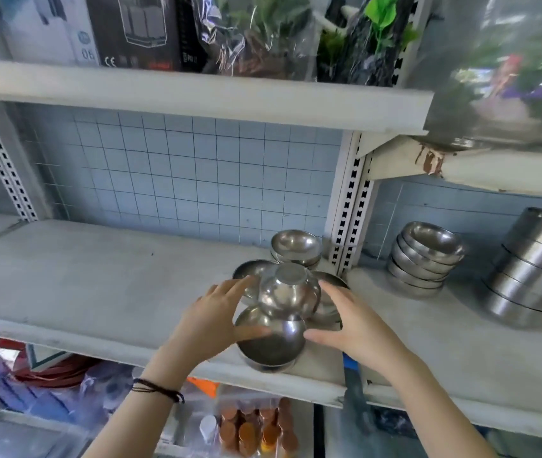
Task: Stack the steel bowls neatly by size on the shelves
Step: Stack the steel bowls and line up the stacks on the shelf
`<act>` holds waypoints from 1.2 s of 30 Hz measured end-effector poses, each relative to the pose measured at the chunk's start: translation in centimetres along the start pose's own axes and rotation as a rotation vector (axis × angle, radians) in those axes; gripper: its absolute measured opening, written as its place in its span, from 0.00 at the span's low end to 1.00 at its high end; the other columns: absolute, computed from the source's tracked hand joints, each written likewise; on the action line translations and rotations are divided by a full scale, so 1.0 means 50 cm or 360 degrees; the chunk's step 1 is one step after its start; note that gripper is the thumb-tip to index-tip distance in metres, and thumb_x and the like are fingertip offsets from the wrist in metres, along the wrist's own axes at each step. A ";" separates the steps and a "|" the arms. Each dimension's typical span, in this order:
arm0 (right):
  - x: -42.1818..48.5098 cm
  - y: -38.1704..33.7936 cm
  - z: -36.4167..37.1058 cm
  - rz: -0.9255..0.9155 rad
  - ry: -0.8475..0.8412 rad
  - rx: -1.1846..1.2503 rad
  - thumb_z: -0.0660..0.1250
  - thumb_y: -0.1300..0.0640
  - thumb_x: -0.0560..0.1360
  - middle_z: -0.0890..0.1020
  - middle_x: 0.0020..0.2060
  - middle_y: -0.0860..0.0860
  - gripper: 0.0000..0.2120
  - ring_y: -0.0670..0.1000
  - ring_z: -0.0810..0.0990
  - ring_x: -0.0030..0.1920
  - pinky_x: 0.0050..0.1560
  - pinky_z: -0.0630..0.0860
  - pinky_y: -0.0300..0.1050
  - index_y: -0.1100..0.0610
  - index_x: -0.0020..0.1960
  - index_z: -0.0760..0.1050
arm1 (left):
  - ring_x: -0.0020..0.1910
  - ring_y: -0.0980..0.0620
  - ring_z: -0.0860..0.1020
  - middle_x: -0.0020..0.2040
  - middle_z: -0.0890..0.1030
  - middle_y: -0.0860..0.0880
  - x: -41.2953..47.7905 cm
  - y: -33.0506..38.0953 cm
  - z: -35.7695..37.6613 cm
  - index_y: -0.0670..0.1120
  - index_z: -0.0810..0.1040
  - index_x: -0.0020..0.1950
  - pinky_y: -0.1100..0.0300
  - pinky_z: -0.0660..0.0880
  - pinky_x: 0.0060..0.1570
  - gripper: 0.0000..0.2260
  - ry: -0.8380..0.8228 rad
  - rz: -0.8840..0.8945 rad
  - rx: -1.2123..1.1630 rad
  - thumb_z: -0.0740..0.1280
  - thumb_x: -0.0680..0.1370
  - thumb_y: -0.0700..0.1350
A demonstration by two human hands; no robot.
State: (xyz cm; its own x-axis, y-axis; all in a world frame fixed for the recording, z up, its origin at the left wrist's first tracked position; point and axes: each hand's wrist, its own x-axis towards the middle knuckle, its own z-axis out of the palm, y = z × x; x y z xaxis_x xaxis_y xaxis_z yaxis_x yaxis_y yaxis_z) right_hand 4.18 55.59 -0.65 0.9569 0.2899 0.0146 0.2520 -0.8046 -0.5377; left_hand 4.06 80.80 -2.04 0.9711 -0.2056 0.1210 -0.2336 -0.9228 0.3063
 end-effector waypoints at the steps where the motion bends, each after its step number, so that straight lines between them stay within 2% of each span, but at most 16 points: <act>1: 0.012 0.005 -0.002 -0.0004 0.0023 0.0012 0.72 0.38 0.71 0.58 0.78 0.43 0.46 0.45 0.62 0.74 0.71 0.63 0.43 0.46 0.80 0.51 | 0.71 0.52 0.65 0.76 0.62 0.54 0.017 -0.001 0.004 0.55 0.52 0.78 0.54 0.68 0.66 0.58 0.0012 0.0013 -0.0039 0.42 0.54 0.84; 6: 0.067 0.039 -0.003 -0.0017 0.0049 0.0045 0.73 0.37 0.69 0.59 0.77 0.44 0.48 0.46 0.60 0.75 0.74 0.62 0.47 0.46 0.80 0.51 | 0.73 0.50 0.61 0.76 0.62 0.53 0.088 0.006 0.031 0.56 0.49 0.79 0.52 0.65 0.69 0.57 -0.0037 0.0026 -0.0109 0.50 0.55 0.83; 10: 0.091 0.052 0.006 -0.0078 0.0011 0.0022 0.74 0.37 0.69 0.59 0.77 0.43 0.49 0.45 0.57 0.76 0.75 0.58 0.43 0.46 0.80 0.50 | 0.74 0.50 0.60 0.76 0.62 0.53 0.115 0.008 0.046 0.56 0.46 0.79 0.52 0.62 0.70 0.54 -0.0100 0.0022 -0.0143 0.58 0.59 0.78; 14: 0.104 0.055 0.024 -0.0091 -0.0011 0.0032 0.75 0.40 0.69 0.59 0.76 0.44 0.49 0.44 0.58 0.75 0.72 0.59 0.40 0.47 0.80 0.49 | 0.74 0.50 0.60 0.75 0.64 0.52 0.125 0.003 0.060 0.56 0.44 0.79 0.54 0.62 0.70 0.57 -0.0158 0.0043 -0.0161 0.55 0.56 0.81; 15: 0.105 0.055 0.028 -0.0087 -0.0012 0.0050 0.75 0.40 0.69 0.59 0.76 0.43 0.50 0.44 0.59 0.75 0.72 0.60 0.40 0.46 0.80 0.48 | 0.74 0.50 0.60 0.74 0.65 0.52 0.127 0.002 0.064 0.55 0.44 0.79 0.55 0.62 0.69 0.57 -0.0165 0.0041 -0.0163 0.57 0.57 0.80; 18: 0.107 0.054 0.038 -0.0079 0.0035 0.0086 0.75 0.43 0.70 0.61 0.75 0.43 0.49 0.44 0.61 0.74 0.70 0.61 0.39 0.45 0.80 0.49 | 0.73 0.49 0.60 0.74 0.65 0.51 0.134 -0.001 0.076 0.55 0.43 0.79 0.55 0.63 0.68 0.53 -0.0144 0.0040 -0.0209 0.70 0.65 0.69; 22: 0.108 0.056 0.047 -0.0054 0.0120 0.0156 0.76 0.46 0.71 0.61 0.76 0.41 0.46 0.45 0.58 0.76 0.73 0.60 0.43 0.44 0.79 0.51 | 0.74 0.49 0.60 0.74 0.65 0.52 0.141 -0.003 0.080 0.55 0.45 0.79 0.55 0.63 0.69 0.52 -0.0097 0.0075 -0.0324 0.74 0.66 0.63; 26: 0.110 0.054 0.033 -0.0083 0.0161 0.0221 0.76 0.45 0.70 0.67 0.71 0.38 0.44 0.40 0.65 0.71 0.71 0.65 0.42 0.42 0.78 0.54 | 0.72 0.50 0.62 0.71 0.67 0.53 0.146 -0.006 0.065 0.57 0.50 0.78 0.56 0.64 0.69 0.54 -0.0027 0.0121 -0.0573 0.75 0.60 0.66; 27: 0.109 0.049 0.024 -0.0095 0.0191 0.0264 0.77 0.45 0.69 0.69 0.69 0.36 0.44 0.37 0.67 0.68 0.70 0.66 0.40 0.41 0.78 0.56 | 0.70 0.52 0.64 0.69 0.68 0.55 0.145 -0.005 0.055 0.58 0.51 0.77 0.61 0.64 0.68 0.53 0.0010 0.0150 -0.0663 0.75 0.59 0.66; 29: 0.106 0.035 0.002 -0.0127 0.0247 0.0376 0.78 0.47 0.68 0.70 0.64 0.30 0.42 0.28 0.69 0.62 0.65 0.65 0.29 0.35 0.74 0.58 | 0.66 0.57 0.67 0.63 0.68 0.59 0.142 -0.003 0.033 0.66 0.52 0.73 0.67 0.63 0.65 0.49 0.0074 0.0222 -0.0819 0.79 0.61 0.60; 30: 0.102 0.027 -0.009 -0.0141 0.0260 0.0426 0.78 0.48 0.68 0.69 0.61 0.27 0.40 0.23 0.68 0.59 0.60 0.64 0.22 0.32 0.70 0.58 | 0.67 0.59 0.66 0.64 0.68 0.61 0.140 -0.005 0.024 0.70 0.52 0.72 0.68 0.62 0.66 0.46 0.0105 0.0287 -0.0873 0.79 0.63 0.58; 32: 0.094 0.011 -0.030 -0.0155 0.0248 0.0516 0.76 0.49 0.70 0.68 0.58 0.24 0.34 0.18 0.66 0.55 0.54 0.62 0.17 0.32 0.65 0.58 | 0.74 0.63 0.58 0.72 0.63 0.64 0.137 -0.013 0.007 0.75 0.53 0.71 0.70 0.57 0.70 0.40 0.0171 0.0473 -0.0950 0.73 0.66 0.65; 34: 0.085 0.001 -0.044 -0.0166 0.0193 0.0611 0.72 0.47 0.70 0.70 0.54 0.19 0.28 0.18 0.67 0.54 0.53 0.62 0.17 0.32 0.62 0.61 | 0.76 0.65 0.52 0.76 0.57 0.66 0.133 -0.022 -0.003 0.75 0.54 0.71 0.71 0.54 0.71 0.32 0.0204 0.0606 -0.1009 0.65 0.70 0.69; 36: 0.080 -0.007 -0.047 -0.0179 0.0157 0.0660 0.70 0.46 0.69 0.72 0.50 0.16 0.25 0.20 0.70 0.55 0.53 0.63 0.18 0.31 0.60 0.61 | 0.76 0.64 0.53 0.76 0.56 0.65 0.130 -0.031 -0.005 0.75 0.55 0.71 0.69 0.54 0.72 0.26 0.0236 0.0653 -0.1021 0.60 0.74 0.68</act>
State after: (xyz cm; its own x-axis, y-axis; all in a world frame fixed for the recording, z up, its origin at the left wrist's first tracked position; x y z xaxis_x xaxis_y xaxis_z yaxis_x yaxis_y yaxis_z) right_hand 8.24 55.83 1.58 0.9411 0.2966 0.1621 0.2954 -0.4888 -0.8209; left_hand 10.74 80.97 -1.48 0.7947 -0.4029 0.4540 -0.5995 -0.4036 0.6912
